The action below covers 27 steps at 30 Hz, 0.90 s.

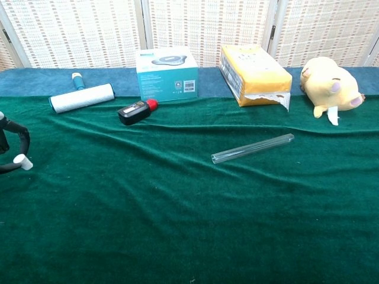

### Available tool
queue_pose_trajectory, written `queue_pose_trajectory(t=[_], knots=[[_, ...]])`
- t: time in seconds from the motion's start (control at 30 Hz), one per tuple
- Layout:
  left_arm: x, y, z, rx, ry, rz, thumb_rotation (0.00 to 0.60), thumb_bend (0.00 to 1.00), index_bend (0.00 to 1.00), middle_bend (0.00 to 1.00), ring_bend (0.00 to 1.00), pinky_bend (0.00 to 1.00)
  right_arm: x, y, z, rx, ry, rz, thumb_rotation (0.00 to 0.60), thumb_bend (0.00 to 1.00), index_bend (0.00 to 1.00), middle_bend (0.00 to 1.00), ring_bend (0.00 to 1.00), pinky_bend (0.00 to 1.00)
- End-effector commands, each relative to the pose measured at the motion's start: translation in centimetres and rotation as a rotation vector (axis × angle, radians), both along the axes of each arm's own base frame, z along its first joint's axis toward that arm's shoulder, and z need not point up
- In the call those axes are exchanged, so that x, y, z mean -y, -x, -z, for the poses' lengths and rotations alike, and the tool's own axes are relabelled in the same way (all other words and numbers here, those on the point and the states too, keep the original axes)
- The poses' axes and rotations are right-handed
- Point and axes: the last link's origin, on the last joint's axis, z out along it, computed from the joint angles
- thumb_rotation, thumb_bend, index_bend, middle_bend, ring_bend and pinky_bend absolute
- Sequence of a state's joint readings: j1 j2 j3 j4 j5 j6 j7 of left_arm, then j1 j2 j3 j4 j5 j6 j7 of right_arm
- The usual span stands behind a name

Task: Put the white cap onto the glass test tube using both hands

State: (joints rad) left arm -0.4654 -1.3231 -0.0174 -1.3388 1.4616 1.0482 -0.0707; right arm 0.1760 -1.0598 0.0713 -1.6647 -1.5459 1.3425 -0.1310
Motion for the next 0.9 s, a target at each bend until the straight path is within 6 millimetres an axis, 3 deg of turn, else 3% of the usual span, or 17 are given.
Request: queue_pose_trajectory(t=[0.03, 0.1, 0.2, 0.37, 0.57, 0.9], knots=[[0.2, -0.5, -0.4, 0.024, -0.001, 0.009, 0.600, 0.50, 0.61, 1.00, 0.98, 0.96, 2.3, -3.2, 2.1, -0.039, -0.076, -0.103, 0.600, 0.34, 0.11, 0.40, 0.30, 0.28], [0.4, -0.7, -0.6, 0.035, -0.001, 0.012, 0.600, 0.50, 0.61, 1.00, 0.98, 0.96, 3.4, -4.4, 3.2, -0.040, -0.112, -0.136, 0.600, 0.34, 0.14, 0.52, 0.42, 0.48], [0.7, -1.0, -0.8, 0.041, 0.003, 0.020, 0.600, 0.50, 0.61, 1.00, 0.98, 0.96, 5.2, -6.3, 5.3, -0.049, -0.181, -0.184, 0.600, 0.34, 0.20, 0.67, 0.61, 0.71], [1.0, -1.0, -1.2, 0.044, -0.003, 0.013, 0.600, 0.50, 0.61, 1.00, 0.98, 0.96, 7.7, -8.6, 9.0, -0.056, -0.266, -0.242, 0.600, 0.34, 0.33, 0.87, 0.84, 0.94], [1.3, -0.7, -1.5, 0.043, -0.005, -0.005, 0.600, 0.50, 0.61, 1.00, 0.98, 0.96, 10.4, -10.6, 12.0, -0.073, -0.299, -0.269, 0.600, 0.34, 0.39, 0.99, 0.93, 1.00], [1.6, -0.6, -1.3, 0.044, 0.002, -0.022, 0.600, 0.50, 0.61, 1.00, 0.98, 0.96, 14.2, -11.8, 15.4, -0.152, -0.360, -0.232, 0.600, 0.34, 0.41, 1.00, 0.99, 1.00]])
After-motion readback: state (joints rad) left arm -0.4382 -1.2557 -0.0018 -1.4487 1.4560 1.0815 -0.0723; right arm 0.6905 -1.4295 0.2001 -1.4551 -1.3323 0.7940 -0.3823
